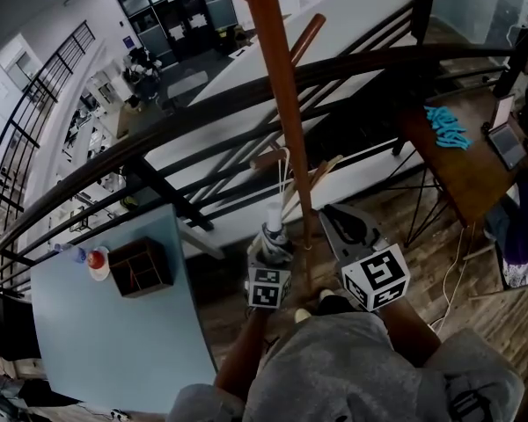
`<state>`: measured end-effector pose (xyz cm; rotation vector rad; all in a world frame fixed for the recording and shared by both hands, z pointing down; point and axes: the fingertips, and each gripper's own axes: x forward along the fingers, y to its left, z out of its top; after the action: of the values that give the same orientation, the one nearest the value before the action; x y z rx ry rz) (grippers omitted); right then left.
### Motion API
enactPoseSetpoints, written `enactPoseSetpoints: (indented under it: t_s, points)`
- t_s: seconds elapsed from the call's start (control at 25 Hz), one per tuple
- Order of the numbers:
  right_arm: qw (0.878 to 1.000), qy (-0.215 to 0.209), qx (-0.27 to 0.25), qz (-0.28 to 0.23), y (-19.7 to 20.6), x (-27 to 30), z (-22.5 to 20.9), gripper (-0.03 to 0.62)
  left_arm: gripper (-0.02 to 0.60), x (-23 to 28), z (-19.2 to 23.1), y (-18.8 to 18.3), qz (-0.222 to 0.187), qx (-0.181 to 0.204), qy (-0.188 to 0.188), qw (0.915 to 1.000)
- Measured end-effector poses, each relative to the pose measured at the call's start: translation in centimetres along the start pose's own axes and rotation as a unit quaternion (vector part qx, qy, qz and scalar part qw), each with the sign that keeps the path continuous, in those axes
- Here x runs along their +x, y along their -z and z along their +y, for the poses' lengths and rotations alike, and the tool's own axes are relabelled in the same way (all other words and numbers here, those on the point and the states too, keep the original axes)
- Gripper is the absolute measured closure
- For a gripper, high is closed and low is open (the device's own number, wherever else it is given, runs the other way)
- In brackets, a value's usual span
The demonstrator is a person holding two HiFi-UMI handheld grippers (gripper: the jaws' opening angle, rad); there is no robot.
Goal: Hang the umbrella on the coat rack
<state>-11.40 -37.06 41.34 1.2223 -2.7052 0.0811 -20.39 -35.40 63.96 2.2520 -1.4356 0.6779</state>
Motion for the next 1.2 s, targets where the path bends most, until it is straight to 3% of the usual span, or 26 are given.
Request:
enactPoseSetpoints:
  t_s: [0.72, 0.92, 1.2]
  points:
    - [1.0, 0.007, 0.003, 0.001, 0.5, -0.4, -0.6, 0.551, 0.284, -2.1, 0.5, -3.3, -0.064, -0.022, -0.018, 0.9975]
    - [1.0, 0.004, 0.005, -0.002, 0.4, -0.6, -0.4, 0.551, 0.346, -5.1, 0.1, -6.5, -0.114, -0.024, -0.048, 0.992]
    - [1.0, -0.009, 0.006, -0.007, 0.2, -1.1, 0.9, 0.551, 0.505, -10.6, -0.9, -11.5, -0.172, -0.011, -0.088, 0.9811]
